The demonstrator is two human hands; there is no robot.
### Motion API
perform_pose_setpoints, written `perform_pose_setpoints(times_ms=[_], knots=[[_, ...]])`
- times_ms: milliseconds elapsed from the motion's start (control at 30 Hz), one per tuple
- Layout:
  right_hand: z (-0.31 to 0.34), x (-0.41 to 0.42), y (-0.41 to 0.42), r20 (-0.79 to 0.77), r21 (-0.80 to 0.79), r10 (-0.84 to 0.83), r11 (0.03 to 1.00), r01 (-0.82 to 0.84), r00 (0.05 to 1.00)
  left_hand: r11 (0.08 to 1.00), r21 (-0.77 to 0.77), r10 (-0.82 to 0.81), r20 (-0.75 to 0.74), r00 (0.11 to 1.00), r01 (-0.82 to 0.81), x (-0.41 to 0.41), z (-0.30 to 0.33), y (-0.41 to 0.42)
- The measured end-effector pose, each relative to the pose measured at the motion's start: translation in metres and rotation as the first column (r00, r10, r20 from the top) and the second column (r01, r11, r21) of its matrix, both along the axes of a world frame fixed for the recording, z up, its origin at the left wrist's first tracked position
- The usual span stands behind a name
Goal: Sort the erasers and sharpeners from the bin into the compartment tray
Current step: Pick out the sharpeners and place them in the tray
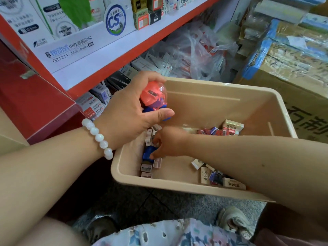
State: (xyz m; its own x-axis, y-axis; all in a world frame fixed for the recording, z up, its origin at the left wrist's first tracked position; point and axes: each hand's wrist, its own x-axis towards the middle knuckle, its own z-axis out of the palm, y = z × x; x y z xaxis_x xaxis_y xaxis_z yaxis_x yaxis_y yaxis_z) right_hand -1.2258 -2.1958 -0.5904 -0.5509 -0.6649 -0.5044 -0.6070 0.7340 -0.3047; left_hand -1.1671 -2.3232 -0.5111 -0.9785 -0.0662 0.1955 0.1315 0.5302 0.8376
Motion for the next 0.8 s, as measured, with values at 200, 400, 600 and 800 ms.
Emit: perform_pose_setpoints(times_ms=[200, 400, 600, 800], knots=[[-0.025, 0.009, -0.012, -0.131, -0.02, -0.061, 0.998, 0.059, 0.989, 0.998, 0.06, 0.019, -0.017, 1.0, -0.018, 0.0, -0.002, 0.0], [-0.011, -0.003, -0.002, -0.024, -0.164, -0.162, 0.974, 0.156, 0.987, 0.994, 0.113, -0.006, -0.03, 1.0, 0.01, -0.003, -0.006, -0.002], [0.046, -0.012, 0.032, 0.702, -0.362, -0.29, 0.64, 0.678, 0.65, 0.997, 0.077, -0.02, -0.011, 1.0, 0.021, -0.001, 0.0, -0.002], [0.089, 0.003, 0.054, 0.826, -0.428, -0.158, 0.448, 0.785, 0.541, 0.985, 0.169, 0.035, 0.021, 0.999, -0.038, 0.012, 0.021, 0.011]])
